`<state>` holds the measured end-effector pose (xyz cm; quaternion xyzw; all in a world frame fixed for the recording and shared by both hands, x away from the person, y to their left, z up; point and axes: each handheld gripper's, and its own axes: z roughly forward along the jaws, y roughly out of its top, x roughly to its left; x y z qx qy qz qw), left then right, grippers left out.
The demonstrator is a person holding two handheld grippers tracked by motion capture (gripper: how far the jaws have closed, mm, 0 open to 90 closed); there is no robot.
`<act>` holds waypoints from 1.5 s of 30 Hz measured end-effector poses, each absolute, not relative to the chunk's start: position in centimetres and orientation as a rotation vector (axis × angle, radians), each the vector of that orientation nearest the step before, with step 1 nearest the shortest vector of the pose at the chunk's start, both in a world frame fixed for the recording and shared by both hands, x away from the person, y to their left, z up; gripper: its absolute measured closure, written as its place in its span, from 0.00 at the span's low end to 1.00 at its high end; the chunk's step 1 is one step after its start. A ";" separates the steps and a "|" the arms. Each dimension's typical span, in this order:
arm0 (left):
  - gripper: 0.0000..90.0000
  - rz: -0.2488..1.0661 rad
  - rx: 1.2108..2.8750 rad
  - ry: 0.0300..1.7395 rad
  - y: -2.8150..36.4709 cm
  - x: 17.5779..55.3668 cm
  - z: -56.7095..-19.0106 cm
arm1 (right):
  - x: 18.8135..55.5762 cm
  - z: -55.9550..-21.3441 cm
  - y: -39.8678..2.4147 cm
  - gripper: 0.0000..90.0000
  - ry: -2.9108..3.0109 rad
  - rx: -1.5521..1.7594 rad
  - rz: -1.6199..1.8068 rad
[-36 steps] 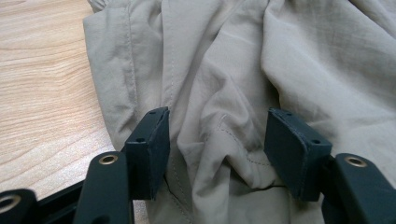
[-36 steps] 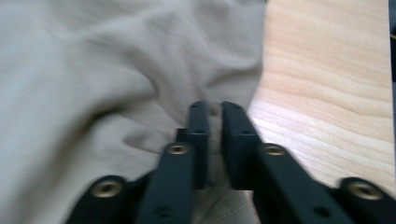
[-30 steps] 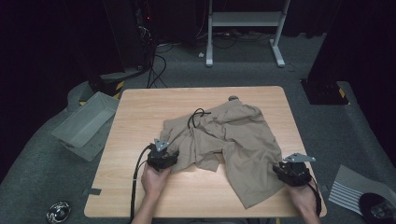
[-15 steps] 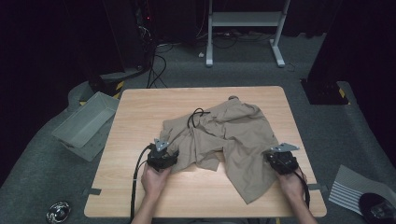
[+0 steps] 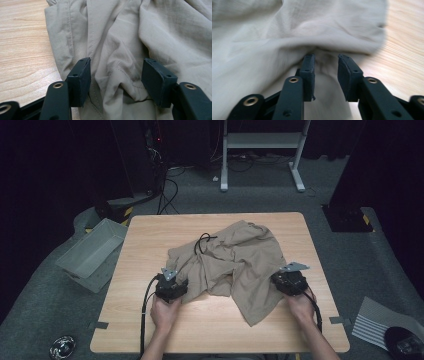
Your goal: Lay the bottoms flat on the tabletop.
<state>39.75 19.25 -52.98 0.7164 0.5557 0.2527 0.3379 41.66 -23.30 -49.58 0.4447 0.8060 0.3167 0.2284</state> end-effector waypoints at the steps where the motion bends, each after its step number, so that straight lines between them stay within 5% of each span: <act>1: 0.45 0.659 1.867 1.448 19.2 39.8 -53.0 | 40.9 -49.2 -24.0 0.72 2.197 1.233 0.897; 7: 0.45 0.660 1.868 1.448 19.2 39.8 -53.0 | 37.2 -48.7 -27.0 0.72 2.134 1.307 0.981; 14: 0.45 0.661 1.870 1.447 19.2 39.7 -53.0 | 36.6 -51.1 -24.3 0.70 2.204 1.234 0.976; 21: 0.45 0.660 1.869 1.447 19.2 39.7 -53.0 | 36.4 -51.9 -22.5 0.98 2.316 1.165 0.937; 26: 0.45 0.660 1.869 1.446 19.2 39.7 -53.0 | 34.0 -51.7 -21.9 1.00 2.407 1.079 0.941; 33: 0.45 0.659 1.869 1.446 19.2 39.7 -53.0 | 34.4 -50.1 -23.8 0.76 2.205 1.178 0.972; 37: 0.45 0.660 1.869 1.446 19.2 39.7 -53.0 | 36.3 -50.7 -25.3 0.71 2.198 1.315 0.909; 41: 0.45 0.660 1.868 1.448 19.2 39.7 -53.0 | 36.3 -51.6 -25.6 0.95 2.235 1.310 0.895; 45: 0.45 0.660 1.868 1.448 19.2 39.7 -53.0 | 34.8 -51.2 -26.2 0.98 2.225 1.276 0.886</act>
